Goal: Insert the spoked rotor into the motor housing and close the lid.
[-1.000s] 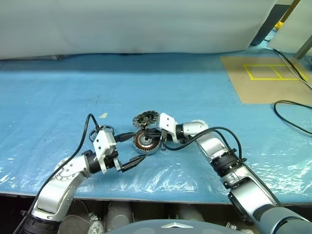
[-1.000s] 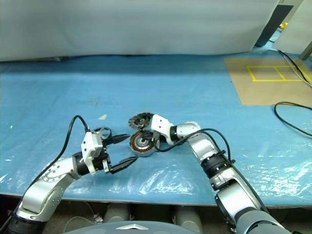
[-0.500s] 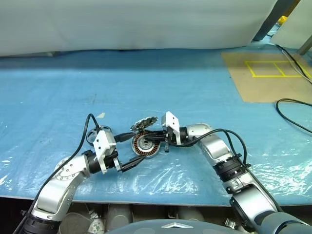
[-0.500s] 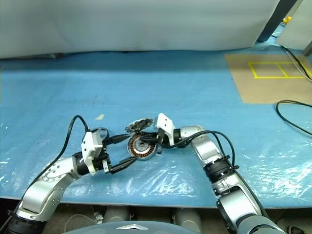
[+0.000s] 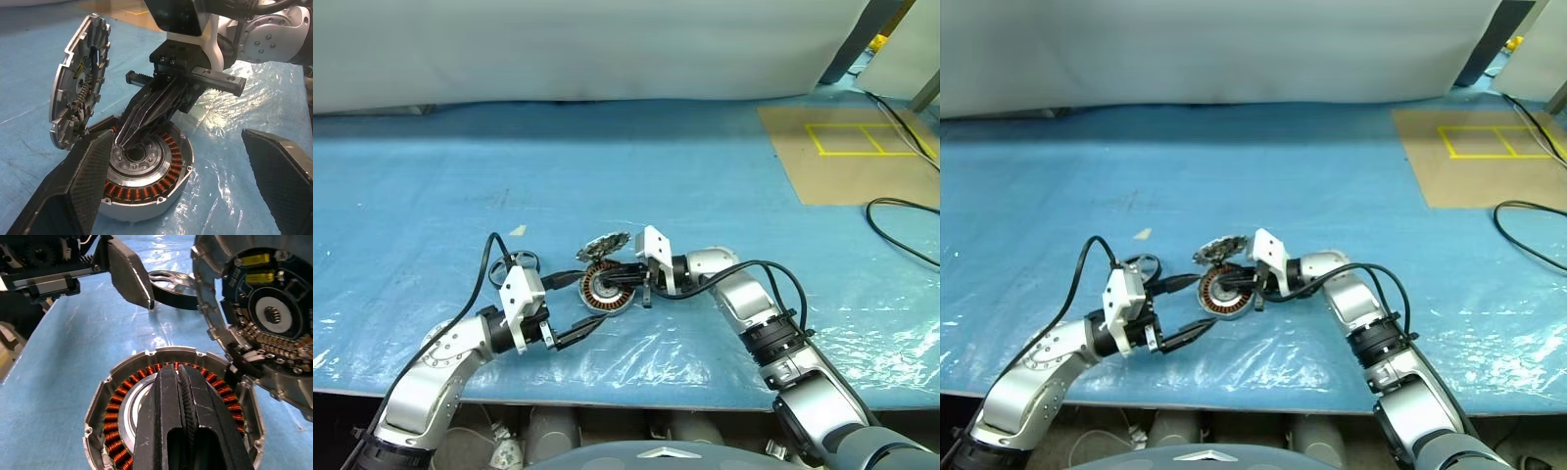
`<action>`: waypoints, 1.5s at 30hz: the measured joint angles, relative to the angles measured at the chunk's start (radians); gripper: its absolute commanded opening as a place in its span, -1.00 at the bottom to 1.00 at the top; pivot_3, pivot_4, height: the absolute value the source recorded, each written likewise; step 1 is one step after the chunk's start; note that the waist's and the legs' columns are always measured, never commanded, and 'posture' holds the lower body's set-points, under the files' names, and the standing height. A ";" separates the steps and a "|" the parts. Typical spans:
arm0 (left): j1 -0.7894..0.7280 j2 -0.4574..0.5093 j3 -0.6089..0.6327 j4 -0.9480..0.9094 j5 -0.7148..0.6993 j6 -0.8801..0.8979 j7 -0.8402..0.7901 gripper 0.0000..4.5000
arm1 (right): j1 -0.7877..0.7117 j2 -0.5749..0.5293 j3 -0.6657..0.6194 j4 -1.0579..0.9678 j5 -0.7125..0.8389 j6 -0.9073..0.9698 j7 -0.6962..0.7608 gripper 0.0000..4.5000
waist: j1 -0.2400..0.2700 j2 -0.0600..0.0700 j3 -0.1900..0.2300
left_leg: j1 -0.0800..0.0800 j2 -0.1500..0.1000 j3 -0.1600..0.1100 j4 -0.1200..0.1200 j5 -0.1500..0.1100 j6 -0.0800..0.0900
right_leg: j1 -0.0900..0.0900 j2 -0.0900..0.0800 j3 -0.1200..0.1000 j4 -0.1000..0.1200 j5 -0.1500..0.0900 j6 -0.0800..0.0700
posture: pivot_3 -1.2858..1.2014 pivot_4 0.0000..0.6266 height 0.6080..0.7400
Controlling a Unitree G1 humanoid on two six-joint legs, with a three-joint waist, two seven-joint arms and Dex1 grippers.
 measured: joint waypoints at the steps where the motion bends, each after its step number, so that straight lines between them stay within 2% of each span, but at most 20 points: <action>1: 0.000 0.000 0.000 0.000 0.000 0.000 0.000 0.96 | -0.001 0.004 0.007 0.004 -0.004 -0.003 -0.002 -0.98 | 0.000 0.000 0.000 | 0.000 0.000 0.000 0.000 0.000 0.000 | 0.000 0.000 0.000 0.000 0.000 0.000 | 0.03 -0.52 1.00; 8: 0.003 0.001 0.000 -0.004 0.000 0.001 0.002 0.96 | -0.033 0.031 0.033 0.126 -0.058 -0.106 -0.051 -0.98 | 0.000 0.000 0.000 | 0.005 0.000 0.001 0.001 0.000 0.000 | 0.005 -0.001 0.000 0.001 0.000 0.000 | 0.03 -0.52 1.00; 15: 0.009 0.001 0.000 -0.007 0.000 0.001 0.004 0.96 | -0.018 -0.032 0.053 0.095 -0.081 -0.138 -0.020 -0.98 | 0.006 0.000 0.000 | 0.016 -0.001 0.001 -0.001 -0.003 0.004 | 0.016 -0.002 0.000 -0.003 -0.001 0.000 | 0.03 -0.52 1.00; 22: -0.025 0.000 0.000 -0.003 0.000 0.001 0.004 0.96 | -0.019 -0.004 0.065 0.117 -0.123 -0.195 -0.075 -0.98 | -0.005 0.000 -0.002 | 0.018 0.000 0.000 -0.002 -0.003 0.004 | 0.017 -0.001 0.002 -0.002 -0.001 0.000 | 0.03 -0.52 1.00; 25: -0.022 0.000 0.000 -0.002 0.000 0.001 0.004 0.96 | -0.024 0.010 0.064 0.139 -0.125 -0.182 -0.110 -0.98 | -0.004 0.002 -0.003 | 0.022 0.000 -0.001 -0.002 -0.003 0.004 | 0.018 -0.001 0.003 -0.001 -0.004 0.006 | 0.03 -0.52 1.00; 30: -0.020 0.001 0.000 -0.002 0.000 0.001 0.004 0.96 | -0.058 0.003 0.083 0.151 -0.154 -0.132 -0.113 -0.98 | 0.001 0.005 -0.012 | 0.023 -0.001 -0.001 -0.004 -0.003 0.004 | 0.020 -0.002 0.003 -0.003 -0.005 0.006 | 0.03 -0.52 1.00; 34: -0.021 0.000 0.000 -0.002 0.000 0.001 0.005 0.96 | -0.064 -0.002 0.099 0.181 -0.166 -0.165 -0.114 -0.98 | 0.005 0.006 -0.021 | 0.035 -0.002 -0.001 -0.012 -0.003 0.004 | 0.033 -0.002 0.003 -0.010 -0.006 0.009 | 0.03 -0.52 1.00; 36: -0.021 0.000 0.000 -0.002 0.000 0.001 0.005 0.96 | -0.033 0.009 0.058 0.188 -0.125 -0.171 -0.099 -0.98 | 0.007 0.005 -0.021 | 0.040 -0.004 -0.002 -0.016 -0.003 0.004 | 0.033 -0.003 0.004 -0.015 -0.007 0.010 | 0.03 -0.52 1.00; 39: -0.020 0.000 0.000 0.000 0.000 0.001 0.005 0.96 | 0.007 0.064 -0.016 0.234 -0.035 -0.200 -0.078 -0.98 | 0.002 0.002 -0.021 | 0.030 -0.004 -0.002 -0.016 -0.003 0.004 | 0.028 -0.003 0.004 -0.015 -0.007 0.009 | 0.03 -0.52 1.00; 40: -0.024 0.000 0.000 0.000 0.000 0.001 0.005 0.96 | 0.000 0.077 -0.023 0.261 -0.027 -0.223 -0.068 -0.98 | -0.004 0.003 -0.021 | 0.028 -0.004 -0.001 -0.017 -0.003 0.004 | 0.025 -0.002 0.005 -0.014 -0.002 0.002 | 0.03 -0.52 1.00; 43: -0.031 -0.002 0.000 0.000 0.000 0.001 0.005 0.96 | -0.031 0.103 -0.030 0.307 -0.018 -0.262 -0.058 -0.98 | -0.008 0.003 -0.021 | 0.015 -0.002 -0.001 -0.017 -0.002 0.004 | 0.012 0.000 0.003 -0.013 -0.002 0.000 | 0.03 -0.52 1.00; 45: -0.028 -0.001 0.000 0.000 0.000 0.001 0.005 0.96 | -0.033 0.092 -0.023 0.305 -0.033 -0.303 -0.053 -0.98 | -0.005 0.004 -0.021 | 0.011 -0.001 0.000 -0.017 -0.001 0.002 | 0.010 0.000 0.001 -0.013 -0.001 0.002 | 0.03 -0.52 1.00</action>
